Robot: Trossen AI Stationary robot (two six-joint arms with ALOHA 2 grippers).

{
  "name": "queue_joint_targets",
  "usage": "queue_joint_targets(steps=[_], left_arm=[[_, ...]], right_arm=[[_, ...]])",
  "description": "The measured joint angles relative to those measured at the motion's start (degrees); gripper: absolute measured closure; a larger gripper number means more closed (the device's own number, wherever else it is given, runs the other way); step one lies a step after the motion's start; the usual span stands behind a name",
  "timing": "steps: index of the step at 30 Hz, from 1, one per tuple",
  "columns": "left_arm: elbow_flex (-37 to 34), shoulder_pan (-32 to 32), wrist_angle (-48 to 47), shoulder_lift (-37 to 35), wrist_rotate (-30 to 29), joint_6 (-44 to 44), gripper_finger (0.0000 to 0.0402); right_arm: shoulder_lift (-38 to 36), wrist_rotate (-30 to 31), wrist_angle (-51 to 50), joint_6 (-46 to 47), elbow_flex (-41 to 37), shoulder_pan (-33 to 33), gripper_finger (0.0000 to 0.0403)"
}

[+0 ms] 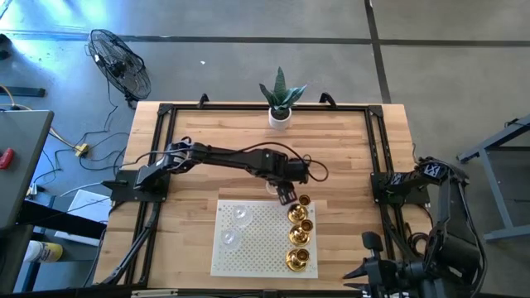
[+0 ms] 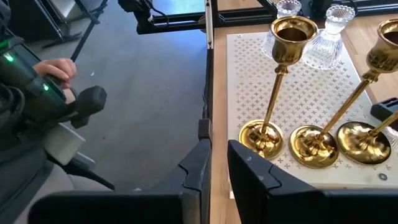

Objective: Pick & Place candle stick holders
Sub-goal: Put the glass candle holder on the shelf

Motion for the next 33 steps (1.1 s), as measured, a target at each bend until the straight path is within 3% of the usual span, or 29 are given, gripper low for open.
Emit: queue_joint_targets(steps=[8,16,33], left_arm=[[1.3,0.0,-4.7,-0.4,-0.3,-2.8,0.0222],[1.3,0.4,-5.7,-0.4,8.7,-4.4,0.0222],[0.6,0.3,-8.8,-0.4,5.9,-5.3,0.0222]], right_arm=[[0.0,-0.5,-0.5,0.0,0.0,0.0,0.0350],[0.0,-0.4,-0.5,0.4,0.0,0.0,0.0356],[0.0,-0.5,-0.5,3.5,0.0,0.0,0.0352]])
